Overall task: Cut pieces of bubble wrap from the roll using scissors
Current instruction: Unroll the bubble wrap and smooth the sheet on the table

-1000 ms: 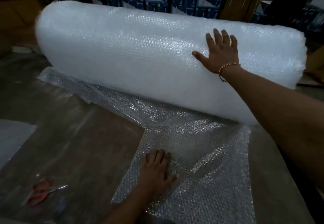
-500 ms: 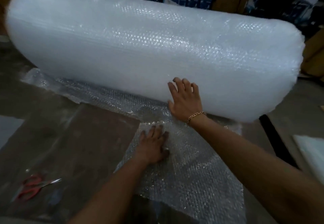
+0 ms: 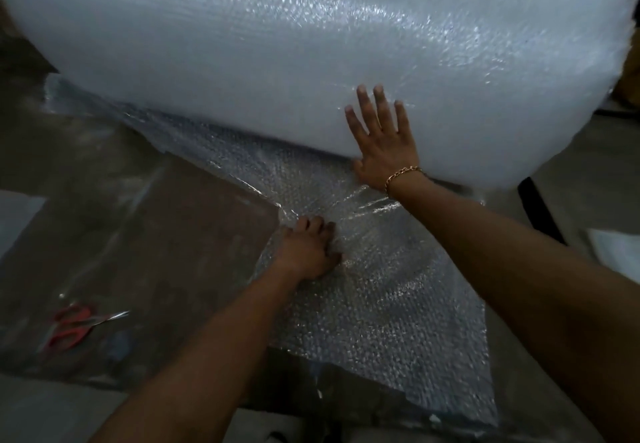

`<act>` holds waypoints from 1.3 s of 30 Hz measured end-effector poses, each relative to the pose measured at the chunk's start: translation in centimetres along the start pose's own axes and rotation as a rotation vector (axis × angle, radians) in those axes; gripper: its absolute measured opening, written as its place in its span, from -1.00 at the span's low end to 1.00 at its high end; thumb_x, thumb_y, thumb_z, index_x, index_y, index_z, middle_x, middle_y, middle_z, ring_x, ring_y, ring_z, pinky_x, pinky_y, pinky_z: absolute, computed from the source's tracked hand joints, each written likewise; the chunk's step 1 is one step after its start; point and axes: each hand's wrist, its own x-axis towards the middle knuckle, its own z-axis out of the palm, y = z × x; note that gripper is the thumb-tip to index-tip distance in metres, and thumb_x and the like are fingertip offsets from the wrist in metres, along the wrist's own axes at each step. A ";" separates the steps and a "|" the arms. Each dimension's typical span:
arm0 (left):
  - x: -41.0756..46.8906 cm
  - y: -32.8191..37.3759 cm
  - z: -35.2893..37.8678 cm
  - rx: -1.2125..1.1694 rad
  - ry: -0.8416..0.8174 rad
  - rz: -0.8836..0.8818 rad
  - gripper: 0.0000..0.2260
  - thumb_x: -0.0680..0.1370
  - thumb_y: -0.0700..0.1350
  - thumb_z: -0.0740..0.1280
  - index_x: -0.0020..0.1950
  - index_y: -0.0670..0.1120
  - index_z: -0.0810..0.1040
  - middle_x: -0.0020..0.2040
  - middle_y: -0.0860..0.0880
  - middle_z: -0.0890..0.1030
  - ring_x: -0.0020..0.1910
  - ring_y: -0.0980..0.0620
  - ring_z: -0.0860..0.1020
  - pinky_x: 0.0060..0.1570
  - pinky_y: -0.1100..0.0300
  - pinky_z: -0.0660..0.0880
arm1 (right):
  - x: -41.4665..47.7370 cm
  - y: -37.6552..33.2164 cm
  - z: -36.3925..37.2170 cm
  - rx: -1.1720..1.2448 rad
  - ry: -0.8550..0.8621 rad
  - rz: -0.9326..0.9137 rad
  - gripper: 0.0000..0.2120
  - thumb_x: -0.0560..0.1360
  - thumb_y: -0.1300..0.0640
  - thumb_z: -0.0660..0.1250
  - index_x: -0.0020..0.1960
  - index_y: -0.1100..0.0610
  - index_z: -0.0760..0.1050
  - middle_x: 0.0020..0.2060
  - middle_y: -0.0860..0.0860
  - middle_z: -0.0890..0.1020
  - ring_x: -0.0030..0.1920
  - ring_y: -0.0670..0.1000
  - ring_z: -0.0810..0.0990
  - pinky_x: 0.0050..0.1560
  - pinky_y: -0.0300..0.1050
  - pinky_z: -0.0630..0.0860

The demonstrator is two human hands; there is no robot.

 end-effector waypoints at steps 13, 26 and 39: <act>0.4 0.2 -0.2 -0.012 0.013 -0.031 -0.28 0.53 0.37 0.19 0.59 0.04 0.19 0.50 -0.04 0.24 0.47 -0.14 0.20 0.33 -0.21 0.22 | 4.5 3.7 -0.3 -0.069 -0.090 -0.004 0.09 0.40 -0.28 0.37 0.64 0.04 -0.24 0.61 0.13 -0.29 0.59 0.23 -0.32 0.56 0.28 -0.23; -1.3 0.2 1.9 -0.039 0.041 0.007 -0.32 0.62 0.36 0.04 0.65 0.06 0.03 0.66 -0.09 -0.07 0.63 -0.17 -0.11 0.50 -0.30 -0.11 | 4.4 4.3 -0.9 -0.052 -0.074 -0.020 0.02 0.42 -0.21 0.35 0.64 0.03 -0.18 0.62 0.12 -0.26 0.60 0.22 -0.29 0.56 0.27 -0.16; -6.5 0.7 4.1 -0.073 0.001 -0.029 -0.13 0.47 0.58 -0.21 0.64 0.12 -0.28 0.64 -0.05 -0.34 0.61 -0.16 -0.34 0.48 -0.38 -0.35 | 1.1 2.3 -2.1 0.008 -0.071 -0.051 -0.13 0.46 -0.13 0.32 0.63 0.03 0.00 0.64 0.09 -0.13 0.62 0.17 -0.16 0.55 0.21 -0.02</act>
